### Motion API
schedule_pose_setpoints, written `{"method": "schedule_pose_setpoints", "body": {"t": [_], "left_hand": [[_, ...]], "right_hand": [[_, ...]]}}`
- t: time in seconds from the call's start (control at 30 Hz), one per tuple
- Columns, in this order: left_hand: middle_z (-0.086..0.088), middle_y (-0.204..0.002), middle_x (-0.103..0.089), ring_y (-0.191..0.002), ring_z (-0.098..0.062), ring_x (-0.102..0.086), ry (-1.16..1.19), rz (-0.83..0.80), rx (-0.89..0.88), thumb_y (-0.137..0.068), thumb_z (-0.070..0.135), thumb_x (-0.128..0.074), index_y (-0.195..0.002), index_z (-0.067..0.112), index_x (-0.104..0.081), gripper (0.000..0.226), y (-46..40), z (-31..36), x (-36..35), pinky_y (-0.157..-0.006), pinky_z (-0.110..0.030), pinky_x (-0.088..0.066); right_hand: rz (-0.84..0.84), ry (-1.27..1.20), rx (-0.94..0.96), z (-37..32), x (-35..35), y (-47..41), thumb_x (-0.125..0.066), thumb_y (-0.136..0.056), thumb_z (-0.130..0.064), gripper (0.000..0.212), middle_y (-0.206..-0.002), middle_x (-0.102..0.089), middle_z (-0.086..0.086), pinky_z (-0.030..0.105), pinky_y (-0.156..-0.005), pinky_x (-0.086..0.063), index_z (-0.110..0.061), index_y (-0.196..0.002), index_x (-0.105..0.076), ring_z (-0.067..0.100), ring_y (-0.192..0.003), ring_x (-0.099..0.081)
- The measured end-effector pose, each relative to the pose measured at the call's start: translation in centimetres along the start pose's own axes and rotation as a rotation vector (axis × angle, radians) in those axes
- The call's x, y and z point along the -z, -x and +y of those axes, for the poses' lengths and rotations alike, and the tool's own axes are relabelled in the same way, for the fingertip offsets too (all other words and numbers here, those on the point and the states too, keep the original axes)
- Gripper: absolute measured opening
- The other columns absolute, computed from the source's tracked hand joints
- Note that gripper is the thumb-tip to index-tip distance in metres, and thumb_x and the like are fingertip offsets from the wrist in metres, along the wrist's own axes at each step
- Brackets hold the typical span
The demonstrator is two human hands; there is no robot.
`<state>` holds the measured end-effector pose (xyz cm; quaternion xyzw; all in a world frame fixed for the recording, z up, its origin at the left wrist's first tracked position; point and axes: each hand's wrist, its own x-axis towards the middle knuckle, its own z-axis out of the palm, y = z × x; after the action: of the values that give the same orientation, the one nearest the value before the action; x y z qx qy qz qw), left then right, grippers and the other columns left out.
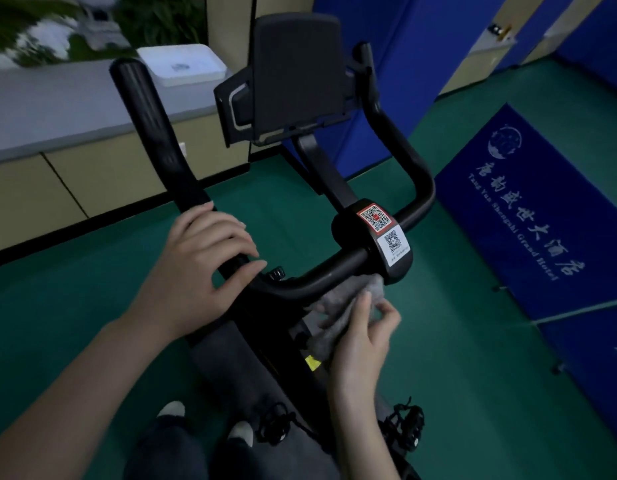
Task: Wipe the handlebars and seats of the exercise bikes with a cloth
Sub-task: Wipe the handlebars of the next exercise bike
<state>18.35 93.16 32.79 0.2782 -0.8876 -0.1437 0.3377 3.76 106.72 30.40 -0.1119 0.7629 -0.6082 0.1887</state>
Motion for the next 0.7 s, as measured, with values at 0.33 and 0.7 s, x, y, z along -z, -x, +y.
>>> {"method": "schedule_pose_setpoints", "body": {"t": [0.33,0.7], "left_hand": [[0.009,-0.09,-0.064,-0.1,-0.012,-0.055,-0.003,-0.046,0.009,-0.091,0.048,-0.049,-0.085,0.019,-0.07,0.037,-0.1,-0.3,0.4,-0.114,-0.032,-0.019],[0.01,-0.087,-0.062,-0.098,-0.012,-0.055,0.022,-0.045,-0.004,-0.091,0.046,-0.05,-0.083,0.019,-0.068,0.033,-0.1,-0.5,0.4,-0.113,-0.031,-0.018]], "right_hand": [[-0.257,0.722,0.926,-5.7,-0.1,-5.2,-0.064,-0.09,-0.011,0.019,-0.102,-0.066,0.003,0.037,-0.093,-0.036,-0.005,-0.107,-0.064,0.026,-0.109,-0.05],[-0.821,0.937,0.914,-8.3,-1.2,-4.6,-0.055,-0.097,-0.021,0.016,-0.089,-0.065,0.002,0.03,-0.086,-0.039,-0.012,-0.102,-0.066,0.019,-0.093,-0.052]]}}
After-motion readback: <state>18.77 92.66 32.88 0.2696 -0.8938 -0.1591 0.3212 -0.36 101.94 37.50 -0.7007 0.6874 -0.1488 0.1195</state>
